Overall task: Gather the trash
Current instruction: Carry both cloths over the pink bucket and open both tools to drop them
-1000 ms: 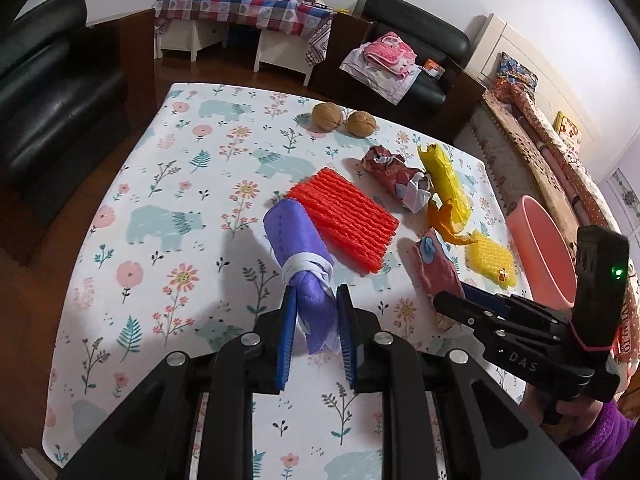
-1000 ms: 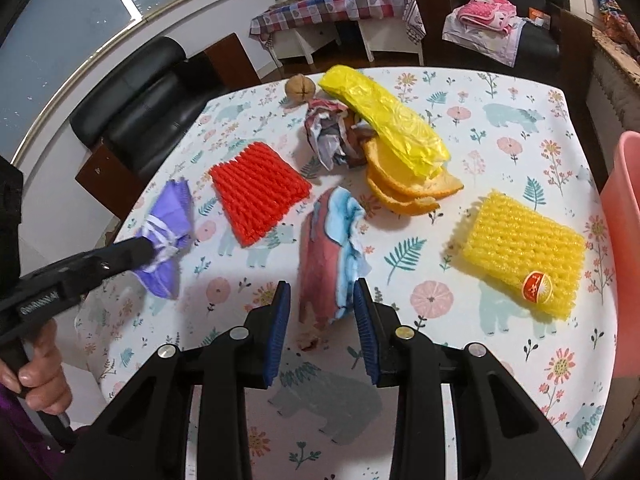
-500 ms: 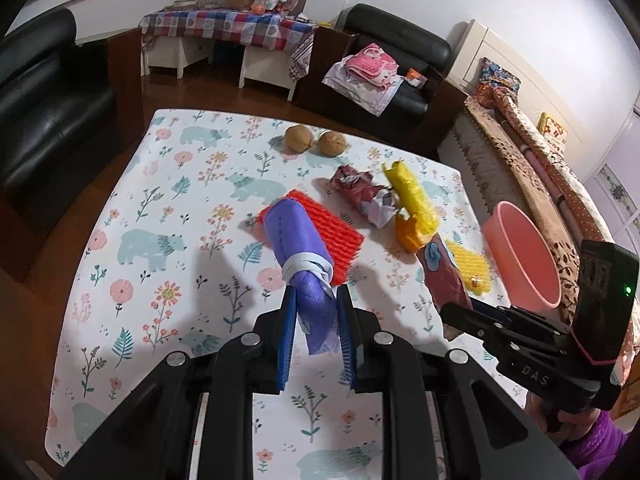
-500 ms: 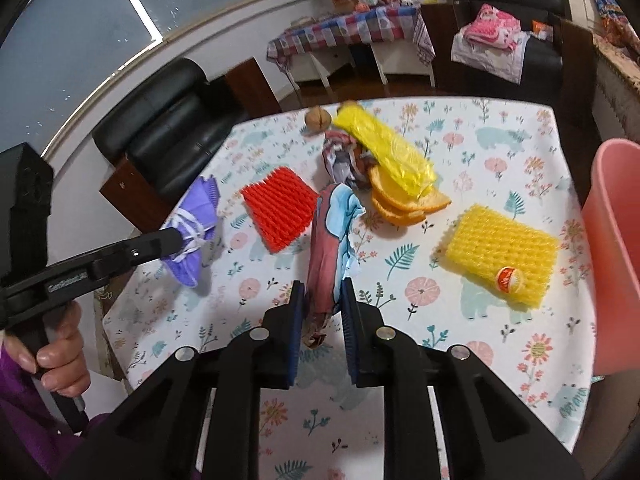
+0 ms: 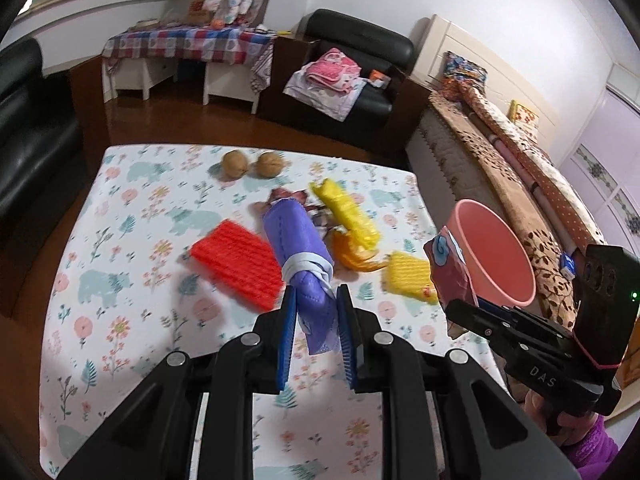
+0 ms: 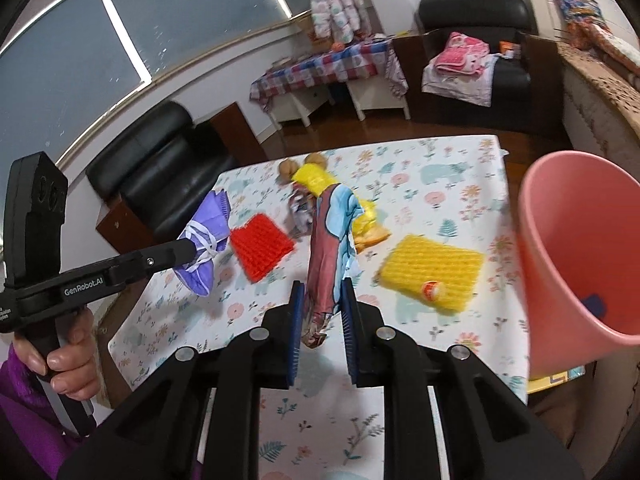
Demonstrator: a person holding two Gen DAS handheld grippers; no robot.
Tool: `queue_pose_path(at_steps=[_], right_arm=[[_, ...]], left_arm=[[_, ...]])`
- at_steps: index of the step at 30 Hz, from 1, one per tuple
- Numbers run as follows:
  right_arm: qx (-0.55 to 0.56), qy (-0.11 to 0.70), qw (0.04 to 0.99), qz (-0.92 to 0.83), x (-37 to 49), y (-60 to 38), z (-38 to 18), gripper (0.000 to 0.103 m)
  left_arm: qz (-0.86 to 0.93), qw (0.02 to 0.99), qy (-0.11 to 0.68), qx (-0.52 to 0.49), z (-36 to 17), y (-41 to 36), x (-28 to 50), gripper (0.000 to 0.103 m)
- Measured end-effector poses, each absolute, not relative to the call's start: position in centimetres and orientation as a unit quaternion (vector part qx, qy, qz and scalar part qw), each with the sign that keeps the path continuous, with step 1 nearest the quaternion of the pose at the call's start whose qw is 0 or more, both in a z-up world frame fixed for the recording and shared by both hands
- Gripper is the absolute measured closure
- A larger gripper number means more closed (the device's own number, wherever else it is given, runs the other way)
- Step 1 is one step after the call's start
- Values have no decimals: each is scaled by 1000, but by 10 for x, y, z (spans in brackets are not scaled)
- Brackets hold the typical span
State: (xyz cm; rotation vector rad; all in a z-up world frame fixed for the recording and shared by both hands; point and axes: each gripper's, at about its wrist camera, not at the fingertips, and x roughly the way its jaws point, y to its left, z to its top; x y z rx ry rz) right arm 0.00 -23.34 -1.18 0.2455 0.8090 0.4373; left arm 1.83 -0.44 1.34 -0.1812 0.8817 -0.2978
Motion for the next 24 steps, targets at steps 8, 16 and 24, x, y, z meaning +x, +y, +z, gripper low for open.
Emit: queue_pose_path(at_steps=[8,16,24], right_arm=[[147,367,904,164,-5,-270,-6,84],[182,351,913,100,-9,-323,-7,84],[209,341,915,46,-15,-369,-17,84]], left_arm=[[-187,890,411,-60,27,-47,26,84],[-236,886,398,-37,40,-98,35,84],[-279,876,393,-22,45,-149,49,84]])
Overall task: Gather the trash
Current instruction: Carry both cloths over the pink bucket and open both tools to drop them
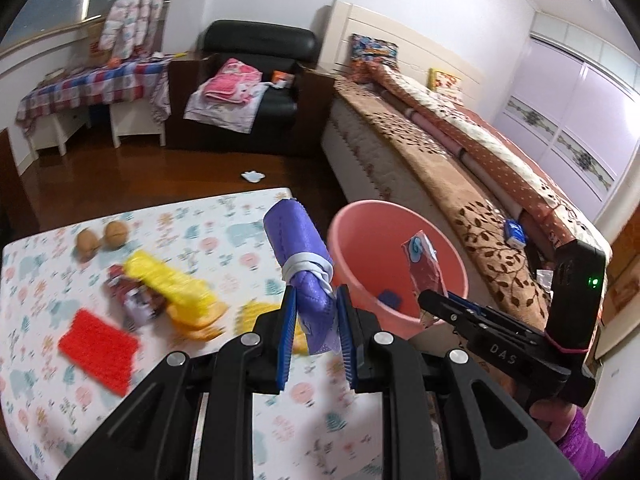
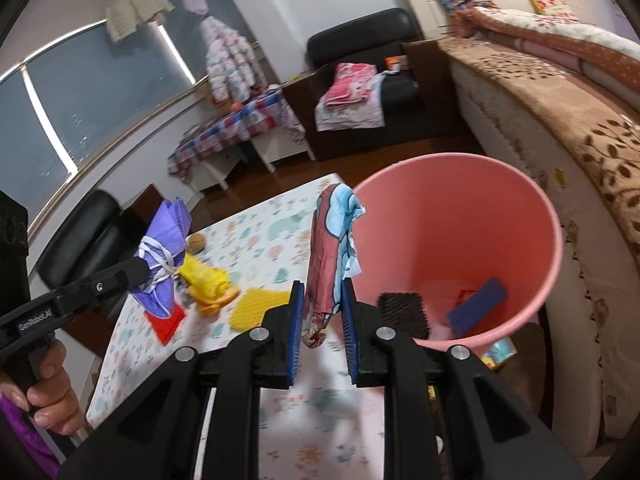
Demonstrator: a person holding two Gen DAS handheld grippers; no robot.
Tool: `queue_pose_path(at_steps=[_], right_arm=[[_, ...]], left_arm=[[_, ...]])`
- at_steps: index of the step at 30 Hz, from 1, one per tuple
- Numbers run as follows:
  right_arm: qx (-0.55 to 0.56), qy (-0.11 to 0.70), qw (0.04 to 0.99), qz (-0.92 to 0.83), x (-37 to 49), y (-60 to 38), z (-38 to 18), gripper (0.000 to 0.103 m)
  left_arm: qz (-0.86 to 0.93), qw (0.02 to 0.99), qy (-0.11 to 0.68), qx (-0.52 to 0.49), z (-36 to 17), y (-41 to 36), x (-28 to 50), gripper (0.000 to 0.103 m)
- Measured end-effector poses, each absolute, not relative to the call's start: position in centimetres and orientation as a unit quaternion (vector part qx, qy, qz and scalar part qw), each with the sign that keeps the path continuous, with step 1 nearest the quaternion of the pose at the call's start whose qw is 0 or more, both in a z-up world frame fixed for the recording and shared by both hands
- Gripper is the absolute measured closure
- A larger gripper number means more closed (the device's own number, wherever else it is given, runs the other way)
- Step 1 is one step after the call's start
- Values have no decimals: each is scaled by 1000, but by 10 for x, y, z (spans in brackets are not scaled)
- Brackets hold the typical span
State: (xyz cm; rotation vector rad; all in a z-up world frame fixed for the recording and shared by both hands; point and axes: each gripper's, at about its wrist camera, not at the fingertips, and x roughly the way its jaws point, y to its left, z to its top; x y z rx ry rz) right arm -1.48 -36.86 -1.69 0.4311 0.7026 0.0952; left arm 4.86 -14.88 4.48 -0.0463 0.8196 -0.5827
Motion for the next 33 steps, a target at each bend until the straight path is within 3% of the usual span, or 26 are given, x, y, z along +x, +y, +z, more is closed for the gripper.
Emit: queue_pose_path(at_steps=[11,26,29,33], right_arm=[[238,343,909,7,-14,-403,-34,84],[259,340,904,-16,-16,-421,-45,84],[259,341,903,-23,-18,-419,-46,84],[256,343,903,-30,-17,-420,-46,84]], left_arm=[[-322,857,402,2,32,-223,69,84],[-332,844,421,25,8,-267,80,83],[-330,842,425,21,4,-270,83,72],[-331,842,425,16,4,-265,82,66]])
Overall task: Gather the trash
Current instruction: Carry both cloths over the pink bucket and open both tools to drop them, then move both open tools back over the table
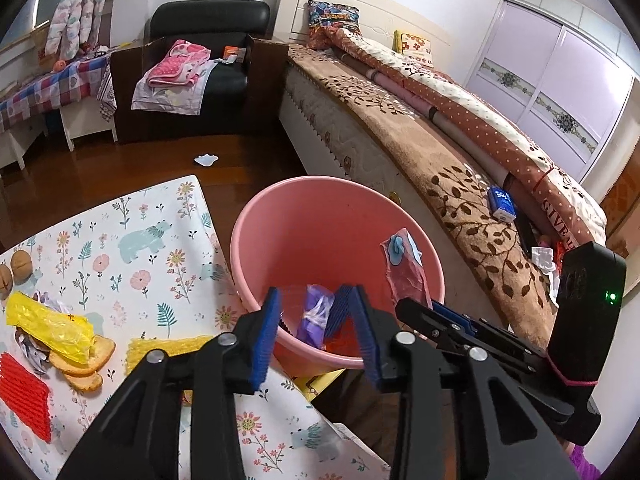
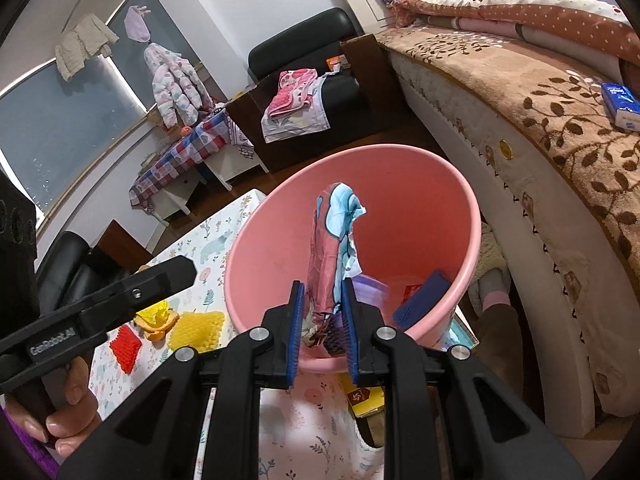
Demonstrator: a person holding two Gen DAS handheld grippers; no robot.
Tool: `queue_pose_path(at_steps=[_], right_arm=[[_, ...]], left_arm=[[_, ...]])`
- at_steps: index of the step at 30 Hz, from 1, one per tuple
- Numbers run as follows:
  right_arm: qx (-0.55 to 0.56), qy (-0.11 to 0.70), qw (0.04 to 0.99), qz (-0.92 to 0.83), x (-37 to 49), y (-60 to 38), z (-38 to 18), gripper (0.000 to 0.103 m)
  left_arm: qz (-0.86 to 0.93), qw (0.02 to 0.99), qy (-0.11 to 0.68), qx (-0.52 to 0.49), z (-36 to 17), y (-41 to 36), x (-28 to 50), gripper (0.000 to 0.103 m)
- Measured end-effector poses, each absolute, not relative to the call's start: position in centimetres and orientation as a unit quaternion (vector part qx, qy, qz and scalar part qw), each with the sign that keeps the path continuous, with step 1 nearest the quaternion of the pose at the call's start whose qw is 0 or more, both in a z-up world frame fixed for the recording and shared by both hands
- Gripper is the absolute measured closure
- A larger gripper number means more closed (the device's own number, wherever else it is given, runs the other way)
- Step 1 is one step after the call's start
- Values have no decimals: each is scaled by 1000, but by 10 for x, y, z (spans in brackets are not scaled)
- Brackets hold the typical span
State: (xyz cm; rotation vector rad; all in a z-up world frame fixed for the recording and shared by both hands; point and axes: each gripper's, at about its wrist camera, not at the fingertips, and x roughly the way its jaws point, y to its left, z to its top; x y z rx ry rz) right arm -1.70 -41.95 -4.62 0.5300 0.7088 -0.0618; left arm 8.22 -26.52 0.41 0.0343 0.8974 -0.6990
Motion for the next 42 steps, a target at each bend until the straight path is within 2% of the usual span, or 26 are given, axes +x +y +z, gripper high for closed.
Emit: queue_pose_path(at_steps=[1,6,8,29,42], right_arm=[[255,344,903,-32,-16,-420,-46,84],[259,344,902,-40,-15,-420,-47,69],[258,342,903,-41,-14,-420,-46,67],[211,316,925,-13,-22,-385,-15,67],[179,326,927,48,-17,-336,-12,67]], left_arm=[[-330,843,424,16,5,-264,82,66],[-329,848,416,11,11,-254,78,64],[-327,851,412,9,14,-249,77,62],[-265,881,388,-50,41,-158,65,59],[-150,906,391,-66,20,-52,46,54]])
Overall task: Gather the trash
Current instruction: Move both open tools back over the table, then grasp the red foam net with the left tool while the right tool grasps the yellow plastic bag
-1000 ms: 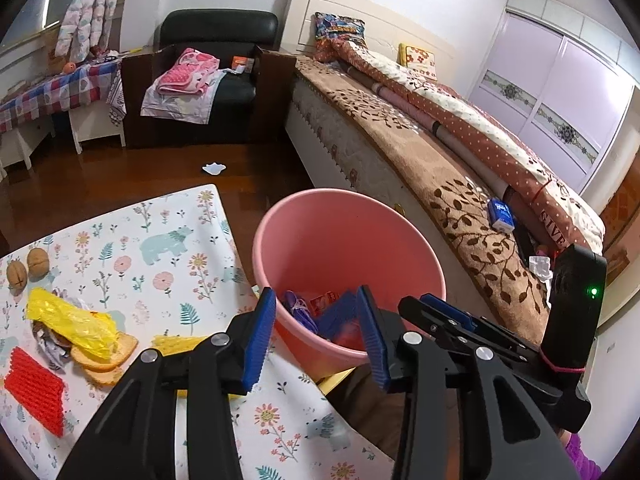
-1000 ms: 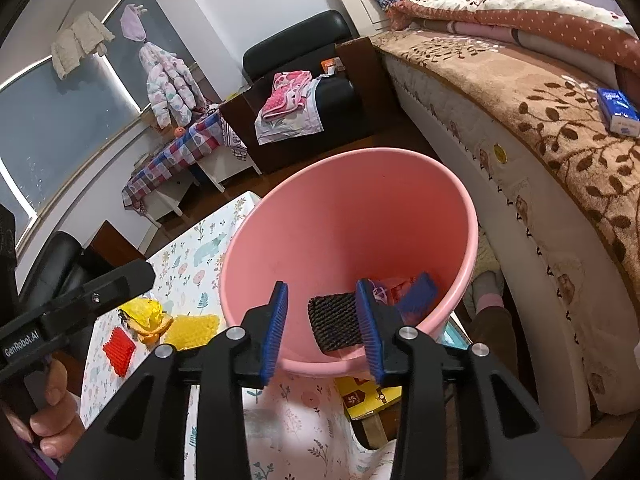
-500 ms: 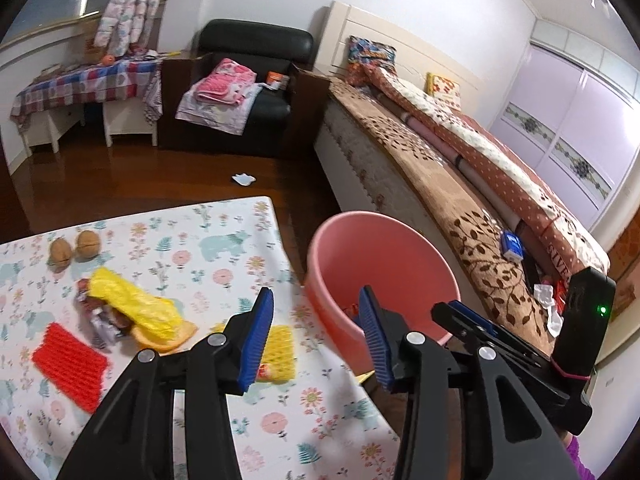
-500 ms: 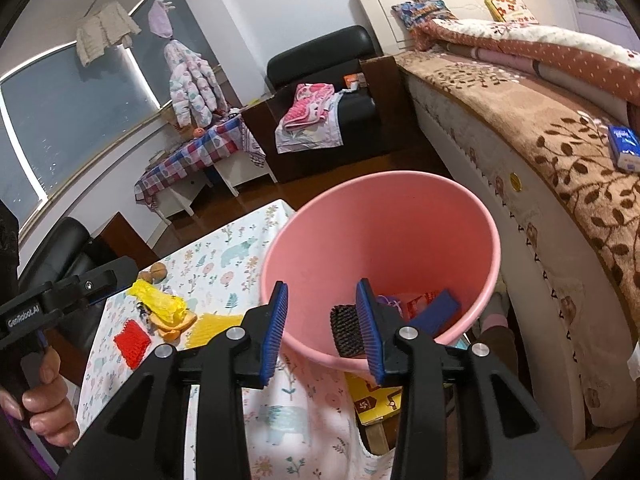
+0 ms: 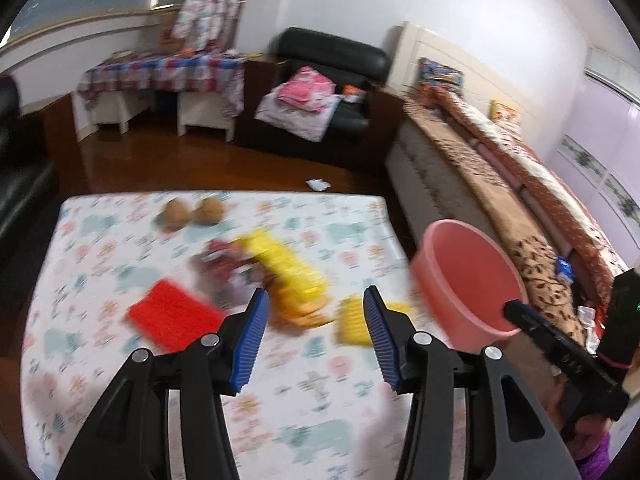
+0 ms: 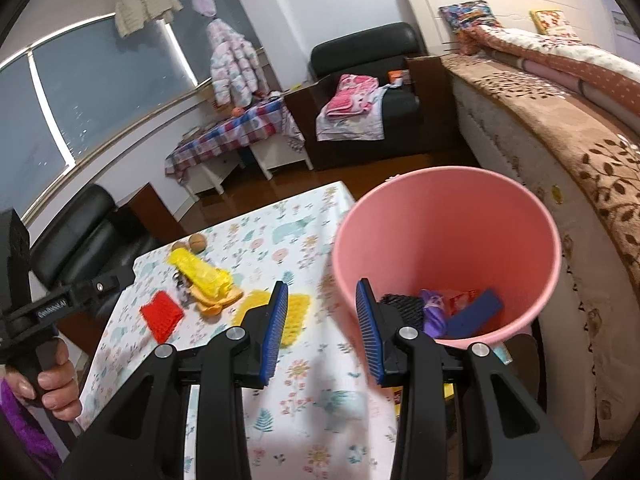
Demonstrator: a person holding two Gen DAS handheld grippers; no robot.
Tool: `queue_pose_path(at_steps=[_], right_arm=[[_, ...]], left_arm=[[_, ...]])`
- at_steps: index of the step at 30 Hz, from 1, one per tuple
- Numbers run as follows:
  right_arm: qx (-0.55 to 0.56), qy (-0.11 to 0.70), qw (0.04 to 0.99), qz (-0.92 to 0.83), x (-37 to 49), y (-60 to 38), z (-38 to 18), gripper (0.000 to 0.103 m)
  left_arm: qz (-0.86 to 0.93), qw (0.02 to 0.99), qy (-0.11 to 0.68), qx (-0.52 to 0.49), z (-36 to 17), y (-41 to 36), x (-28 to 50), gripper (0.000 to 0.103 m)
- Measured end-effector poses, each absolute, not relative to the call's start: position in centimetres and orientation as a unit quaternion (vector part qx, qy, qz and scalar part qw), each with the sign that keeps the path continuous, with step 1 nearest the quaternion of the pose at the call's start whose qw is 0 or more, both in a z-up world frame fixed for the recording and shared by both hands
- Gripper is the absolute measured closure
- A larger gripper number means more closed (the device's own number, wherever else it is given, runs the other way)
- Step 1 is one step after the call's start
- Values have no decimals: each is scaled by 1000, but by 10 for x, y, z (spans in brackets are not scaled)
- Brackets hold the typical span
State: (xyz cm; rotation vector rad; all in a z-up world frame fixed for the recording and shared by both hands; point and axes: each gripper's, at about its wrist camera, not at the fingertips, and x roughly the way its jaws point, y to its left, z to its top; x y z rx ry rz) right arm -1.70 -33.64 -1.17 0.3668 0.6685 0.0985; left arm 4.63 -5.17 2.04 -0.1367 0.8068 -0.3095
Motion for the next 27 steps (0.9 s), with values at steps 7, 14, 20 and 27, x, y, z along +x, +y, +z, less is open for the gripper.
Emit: queue_pose_path(at_steps=[7,14,20,27], right_arm=[[163,341,923,75,-9,-312,-15,67],[150,355,918,93,-5,-295,-20,67],[139,358,918,102,-4,-287,-20,67],[129,366,912,130,8,-275,-22,67]], left_arm=[[-79,895,431,-82,-16,-1,41,54],[-44,877,466,-107,-46,15,50,54],[-16,859,485,-163,-60,22,72,54],[12,854,491,-174,-72,24,91,54]])
